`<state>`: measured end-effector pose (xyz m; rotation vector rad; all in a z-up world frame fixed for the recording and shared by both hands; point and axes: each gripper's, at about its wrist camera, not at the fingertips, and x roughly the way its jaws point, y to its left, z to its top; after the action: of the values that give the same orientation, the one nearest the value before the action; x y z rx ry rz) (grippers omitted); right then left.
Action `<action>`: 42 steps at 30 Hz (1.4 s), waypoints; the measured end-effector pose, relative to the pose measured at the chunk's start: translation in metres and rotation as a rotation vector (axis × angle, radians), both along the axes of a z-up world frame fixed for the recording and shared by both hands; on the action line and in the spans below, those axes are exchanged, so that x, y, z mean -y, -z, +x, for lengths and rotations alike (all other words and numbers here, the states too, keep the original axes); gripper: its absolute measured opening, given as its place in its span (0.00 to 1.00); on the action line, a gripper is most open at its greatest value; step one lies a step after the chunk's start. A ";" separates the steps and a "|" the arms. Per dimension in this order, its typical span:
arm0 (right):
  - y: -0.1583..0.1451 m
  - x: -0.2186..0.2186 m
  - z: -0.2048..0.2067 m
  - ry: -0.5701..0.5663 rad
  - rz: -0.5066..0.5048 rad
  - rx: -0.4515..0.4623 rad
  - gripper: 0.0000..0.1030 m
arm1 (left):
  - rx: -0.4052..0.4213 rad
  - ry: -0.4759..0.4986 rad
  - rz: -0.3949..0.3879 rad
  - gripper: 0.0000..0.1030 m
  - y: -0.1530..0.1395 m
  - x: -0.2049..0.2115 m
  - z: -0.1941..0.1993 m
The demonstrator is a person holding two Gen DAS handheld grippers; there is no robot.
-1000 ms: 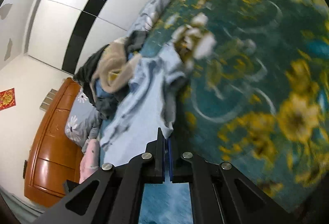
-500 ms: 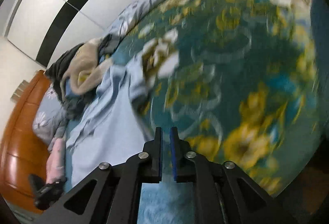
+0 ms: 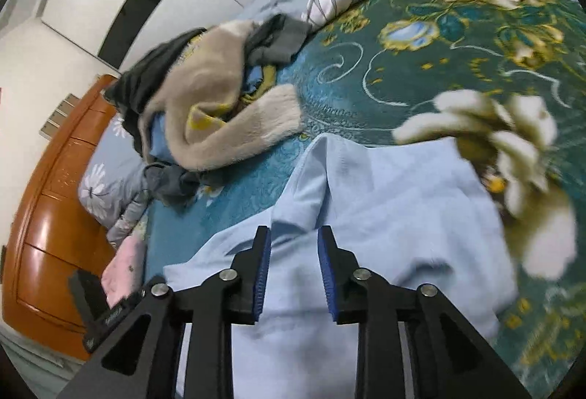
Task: Fold clothes
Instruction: 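Grasp the folded shirt edge with the left gripper while the right gripper pinches the shirt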
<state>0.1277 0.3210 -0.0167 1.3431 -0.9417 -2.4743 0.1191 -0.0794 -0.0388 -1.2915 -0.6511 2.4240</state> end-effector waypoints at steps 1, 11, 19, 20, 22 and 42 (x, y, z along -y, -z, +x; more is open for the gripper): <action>0.003 0.003 -0.007 -0.010 0.009 0.011 0.28 | -0.003 0.013 0.001 0.22 0.000 0.000 0.006; 0.008 0.021 -0.047 -0.093 0.116 0.039 0.04 | -0.008 0.127 -0.016 0.10 -0.008 -0.010 0.044; 0.002 0.009 -0.096 -0.037 0.036 0.030 0.02 | -0.076 0.137 -0.013 0.12 -0.036 -0.013 0.029; 0.010 0.008 -0.099 -0.029 0.007 0.057 0.02 | -0.099 0.146 -0.038 0.12 -0.042 -0.017 0.023; 0.020 0.006 -0.099 -0.022 -0.015 0.082 0.02 | -0.128 0.152 -0.077 0.13 -0.049 -0.023 0.011; 0.003 0.015 -0.049 -0.093 0.080 0.008 0.04 | -0.073 0.167 0.022 0.04 -0.020 -0.008 0.004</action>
<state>0.0784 0.3060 -0.0201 1.3887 -0.7712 -2.4625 0.1230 -0.0716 -0.0189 -1.1928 -0.5270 2.3099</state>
